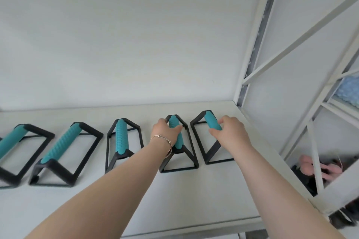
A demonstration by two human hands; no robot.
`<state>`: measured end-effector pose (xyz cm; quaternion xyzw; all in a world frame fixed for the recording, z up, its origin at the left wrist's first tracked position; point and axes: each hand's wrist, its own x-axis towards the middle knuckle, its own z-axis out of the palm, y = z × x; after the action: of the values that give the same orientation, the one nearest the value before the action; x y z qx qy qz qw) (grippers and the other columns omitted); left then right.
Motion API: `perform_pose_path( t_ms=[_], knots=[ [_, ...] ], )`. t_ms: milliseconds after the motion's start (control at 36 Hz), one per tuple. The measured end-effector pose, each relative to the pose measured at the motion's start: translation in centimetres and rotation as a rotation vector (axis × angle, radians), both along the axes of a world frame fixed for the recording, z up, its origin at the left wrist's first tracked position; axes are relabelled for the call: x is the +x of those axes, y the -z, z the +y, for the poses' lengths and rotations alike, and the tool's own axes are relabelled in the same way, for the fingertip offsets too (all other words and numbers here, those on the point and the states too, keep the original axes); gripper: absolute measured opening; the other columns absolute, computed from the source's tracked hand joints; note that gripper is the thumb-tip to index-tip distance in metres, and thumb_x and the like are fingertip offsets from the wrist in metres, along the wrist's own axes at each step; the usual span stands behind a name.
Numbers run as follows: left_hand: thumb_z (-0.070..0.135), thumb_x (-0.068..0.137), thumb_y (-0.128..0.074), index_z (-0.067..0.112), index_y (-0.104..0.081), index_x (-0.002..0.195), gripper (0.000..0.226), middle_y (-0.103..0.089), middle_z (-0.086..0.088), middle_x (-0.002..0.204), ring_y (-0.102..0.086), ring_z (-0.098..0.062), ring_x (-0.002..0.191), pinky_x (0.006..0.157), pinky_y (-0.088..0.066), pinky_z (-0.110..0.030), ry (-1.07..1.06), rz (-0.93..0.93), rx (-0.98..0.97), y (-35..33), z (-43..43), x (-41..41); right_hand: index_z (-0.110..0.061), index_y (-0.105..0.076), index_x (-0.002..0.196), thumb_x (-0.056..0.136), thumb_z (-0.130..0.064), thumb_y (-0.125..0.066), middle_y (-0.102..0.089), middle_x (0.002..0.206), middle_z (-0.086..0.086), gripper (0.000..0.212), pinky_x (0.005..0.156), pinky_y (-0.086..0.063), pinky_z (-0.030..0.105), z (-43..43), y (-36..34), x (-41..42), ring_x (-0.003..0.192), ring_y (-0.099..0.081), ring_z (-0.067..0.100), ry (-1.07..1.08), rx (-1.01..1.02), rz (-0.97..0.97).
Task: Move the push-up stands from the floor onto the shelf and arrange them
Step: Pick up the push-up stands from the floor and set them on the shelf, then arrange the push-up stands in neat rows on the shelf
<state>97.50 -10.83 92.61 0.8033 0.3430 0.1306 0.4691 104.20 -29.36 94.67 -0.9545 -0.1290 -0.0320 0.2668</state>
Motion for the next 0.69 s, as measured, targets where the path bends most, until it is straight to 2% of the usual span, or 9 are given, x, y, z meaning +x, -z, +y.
perform_pose_path(
  t_ms=[56, 139, 250, 361, 528, 694],
  knots=[
    [0.038, 0.085, -0.061, 0.011, -0.047, 0.129, 0.053, -0.058, -0.007, 0.115, -0.058, -0.021, 0.087, 0.07, -0.044, -0.029, 0.004, 0.023, 0.079, -0.4, -0.1, -0.7, -0.019, -0.056, 0.119, 0.082, -0.04, -0.063, -0.056, 0.11, 0.003, 0.043, 0.083, -0.048, 0.037, 0.8, 0.1, -0.6, 0.106, -0.051, 0.026, -0.06, 0.034, -0.039],
    [0.035, 0.088, -0.055, 0.012, -0.045, 0.129, 0.048, -0.051, -0.008, 0.121, -0.054, -0.027, 0.102, 0.08, -0.045, -0.034, 0.02, 0.102, 0.295, -1.2, -0.4, -2.1, -0.019, -0.055, 0.122, 0.085, -0.038, -0.06, -0.057, 0.117, 0.003, 0.042, 0.089, -0.046, 0.039, 2.0, 0.1, -1.4, 0.111, -0.05, 0.026, -0.164, 0.003, -0.086],
    [0.03, 0.091, -0.049, 0.014, -0.042, 0.132, 0.045, -0.048, -0.009, 0.127, -0.041, -0.03, 0.117, 0.095, -0.039, -0.037, 0.03, 0.211, 0.623, -1.8, -0.4, -4.1, -0.017, -0.054, 0.122, 0.086, -0.039, -0.059, -0.059, 0.119, 0.004, 0.042, 0.089, -0.047, 0.04, 3.4, -0.1, -2.3, 0.112, -0.051, 0.029, -0.275, -0.032, -0.184],
    [0.034, 0.091, -0.048, 0.015, -0.043, 0.129, 0.042, -0.047, -0.008, 0.126, -0.042, -0.03, 0.116, 0.093, -0.039, -0.039, 0.017, 0.328, 0.853, -2.0, 0.1, -6.2, -0.018, -0.052, 0.125, 0.088, -0.037, -0.056, -0.058, 0.118, 0.003, 0.042, 0.087, -0.046, 0.039, 4.8, 0.1, -3.4, 0.111, -0.05, 0.028, -0.372, -0.033, -0.283],
    [0.032, 0.089, -0.049, 0.016, -0.047, 0.123, 0.038, -0.048, -0.006, 0.127, -0.041, -0.03, 0.118, 0.094, -0.037, -0.039, -0.085, 0.39, 0.97, -2.2, 2.5, -9.7, -0.014, -0.057, 0.117, 0.082, -0.035, -0.065, -0.061, 0.108, 0.006, 0.041, 0.083, -0.045, 0.041, 7.3, 0.4, -5.3, 0.1, -0.055, 0.032, -0.508, -0.015, -0.41],
    [0.029, 0.089, -0.045, 0.016, -0.047, 0.123, 0.037, -0.049, -0.006, 0.125, -0.042, -0.029, 0.116, 0.092, -0.038, -0.038, -0.158, 0.394, 0.969, -2.7, 6.3, -13.6, -0.013, -0.057, 0.122, 0.083, -0.03, -0.064, -0.06, 0.115, 0.006, 0.043, 0.089, -0.043, 0.041, 10.4, 0.0, -8.1, 0.107, -0.053, 0.032, -0.56, 0.03, -0.403]
  ],
)
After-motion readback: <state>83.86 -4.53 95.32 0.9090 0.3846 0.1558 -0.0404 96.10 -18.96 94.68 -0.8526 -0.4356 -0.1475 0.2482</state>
